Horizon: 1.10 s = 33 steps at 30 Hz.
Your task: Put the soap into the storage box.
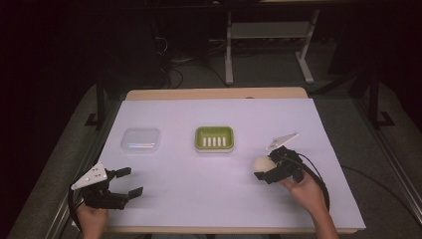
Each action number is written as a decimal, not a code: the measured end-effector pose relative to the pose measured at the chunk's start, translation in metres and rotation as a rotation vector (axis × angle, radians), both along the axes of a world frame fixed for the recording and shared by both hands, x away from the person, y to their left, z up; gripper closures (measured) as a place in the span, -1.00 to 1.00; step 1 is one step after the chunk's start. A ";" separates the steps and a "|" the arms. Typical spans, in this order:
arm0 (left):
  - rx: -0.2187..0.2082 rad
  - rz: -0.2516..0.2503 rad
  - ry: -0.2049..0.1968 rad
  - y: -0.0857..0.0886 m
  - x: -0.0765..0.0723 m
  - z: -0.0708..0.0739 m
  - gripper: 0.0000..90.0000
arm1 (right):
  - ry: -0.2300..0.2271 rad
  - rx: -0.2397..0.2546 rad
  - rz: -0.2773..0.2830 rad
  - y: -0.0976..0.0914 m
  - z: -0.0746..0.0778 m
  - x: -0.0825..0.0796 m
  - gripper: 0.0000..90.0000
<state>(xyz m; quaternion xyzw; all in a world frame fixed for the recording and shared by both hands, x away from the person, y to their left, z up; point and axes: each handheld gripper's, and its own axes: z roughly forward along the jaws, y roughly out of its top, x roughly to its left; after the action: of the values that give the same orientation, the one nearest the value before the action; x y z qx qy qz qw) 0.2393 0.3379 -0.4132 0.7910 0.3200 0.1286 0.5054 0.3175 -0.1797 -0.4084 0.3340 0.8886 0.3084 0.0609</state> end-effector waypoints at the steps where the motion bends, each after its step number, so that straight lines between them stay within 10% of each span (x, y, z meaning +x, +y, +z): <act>1: 0.005 -0.001 0.000 0.000 0.000 0.000 -0.71 | 0.003 0.004 0.005 0.000 0.001 0.001 -0.48; 33: 0.008 -0.002 -0.001 -0.001 0.000 0.000 -0.71 | 0.011 -0.007 0.061 0.026 0.025 0.020 -0.48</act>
<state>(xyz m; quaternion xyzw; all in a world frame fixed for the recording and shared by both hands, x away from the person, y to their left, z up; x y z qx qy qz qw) 0.2391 0.3374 -0.4128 0.7932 0.3184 0.1296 0.5027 0.3375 -0.1539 -0.3836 0.3080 0.8997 0.3054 0.0478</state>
